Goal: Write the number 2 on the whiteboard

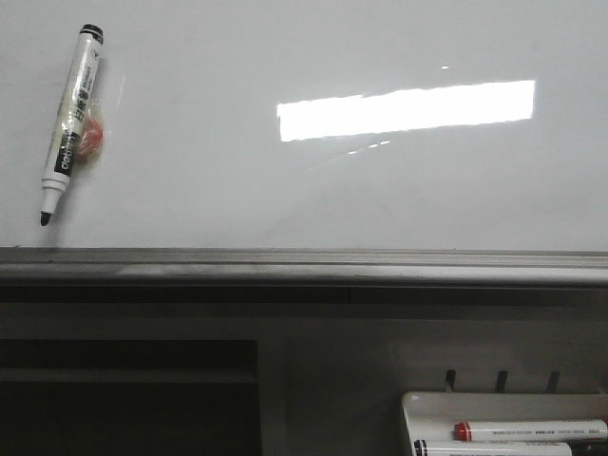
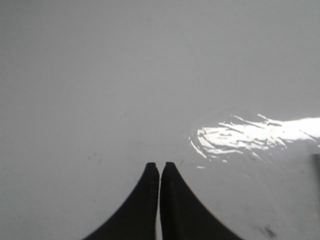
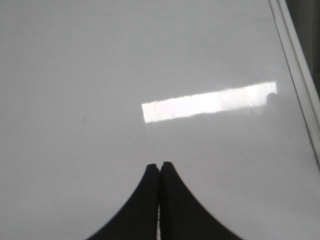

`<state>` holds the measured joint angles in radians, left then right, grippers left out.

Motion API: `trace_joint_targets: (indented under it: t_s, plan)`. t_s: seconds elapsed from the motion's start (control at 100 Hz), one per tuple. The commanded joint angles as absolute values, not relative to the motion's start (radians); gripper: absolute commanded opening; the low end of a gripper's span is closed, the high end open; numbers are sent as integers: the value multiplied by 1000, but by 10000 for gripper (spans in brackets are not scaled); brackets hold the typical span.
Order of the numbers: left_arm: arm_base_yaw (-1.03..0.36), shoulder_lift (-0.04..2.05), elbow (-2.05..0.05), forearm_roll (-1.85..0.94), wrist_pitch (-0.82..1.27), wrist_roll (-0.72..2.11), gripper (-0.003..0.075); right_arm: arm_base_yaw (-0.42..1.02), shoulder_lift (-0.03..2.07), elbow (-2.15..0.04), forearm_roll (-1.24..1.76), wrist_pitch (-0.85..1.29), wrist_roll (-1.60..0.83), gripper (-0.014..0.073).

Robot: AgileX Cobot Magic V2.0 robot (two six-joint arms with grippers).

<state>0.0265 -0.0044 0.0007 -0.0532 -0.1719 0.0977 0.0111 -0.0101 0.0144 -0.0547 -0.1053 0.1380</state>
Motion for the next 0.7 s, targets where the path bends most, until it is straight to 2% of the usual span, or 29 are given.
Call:
trace_joint_targets:
  t_s: [0.0, 0.13, 0.33, 0.52, 0.69]
  plan:
    - [16, -30, 10, -51, -284, 99, -20, 10, -30, 38, -64, -235, 120, -71]
    - [16, -30, 10, -54, -331, 99, -20, 10, -30, 38, -64, -292, 120, -71]
    - [16, -30, 10, -152, -300, 95, -21, 10, -27, 31, -56, -176, 132, -71]
    - [16, 28, -95, -258, 36, 95, -21, 10, 38, -88, -48, 0, 170, -65]
    - [16, 199, -278, -244, 277, 95, -21, 10, 188, -301, -48, 326, 170, -58]
